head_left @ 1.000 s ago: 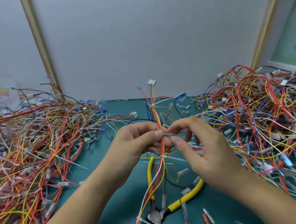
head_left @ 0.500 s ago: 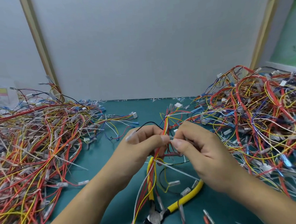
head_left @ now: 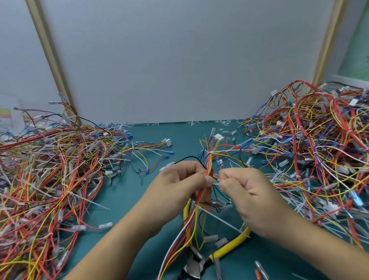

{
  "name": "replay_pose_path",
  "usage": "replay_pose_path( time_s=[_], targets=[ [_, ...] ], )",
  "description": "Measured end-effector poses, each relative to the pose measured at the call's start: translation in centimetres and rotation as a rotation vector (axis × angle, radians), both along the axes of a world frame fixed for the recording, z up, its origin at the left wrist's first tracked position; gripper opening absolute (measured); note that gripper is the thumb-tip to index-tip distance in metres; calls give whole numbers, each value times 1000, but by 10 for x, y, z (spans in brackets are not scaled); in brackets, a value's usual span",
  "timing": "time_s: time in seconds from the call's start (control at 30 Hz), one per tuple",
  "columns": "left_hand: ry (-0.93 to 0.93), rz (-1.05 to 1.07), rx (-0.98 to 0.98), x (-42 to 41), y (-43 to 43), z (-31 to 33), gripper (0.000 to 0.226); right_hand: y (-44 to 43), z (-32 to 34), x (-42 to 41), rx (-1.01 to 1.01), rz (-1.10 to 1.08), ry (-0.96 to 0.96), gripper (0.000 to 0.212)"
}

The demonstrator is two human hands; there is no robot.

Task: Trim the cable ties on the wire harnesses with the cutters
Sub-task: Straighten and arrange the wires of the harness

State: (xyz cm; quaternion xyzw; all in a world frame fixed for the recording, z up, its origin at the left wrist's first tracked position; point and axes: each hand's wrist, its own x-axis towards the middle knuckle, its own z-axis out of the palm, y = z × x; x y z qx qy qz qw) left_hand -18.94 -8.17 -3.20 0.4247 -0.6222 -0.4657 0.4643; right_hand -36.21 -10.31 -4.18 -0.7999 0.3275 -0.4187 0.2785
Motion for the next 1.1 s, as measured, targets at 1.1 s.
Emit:
replay_pose_path(
  time_s=[1.1],
  targets=[
    [116, 235, -28, 0, -7, -2, 22, 7, 4, -1, 69, 62, -366, 28]
  ],
)
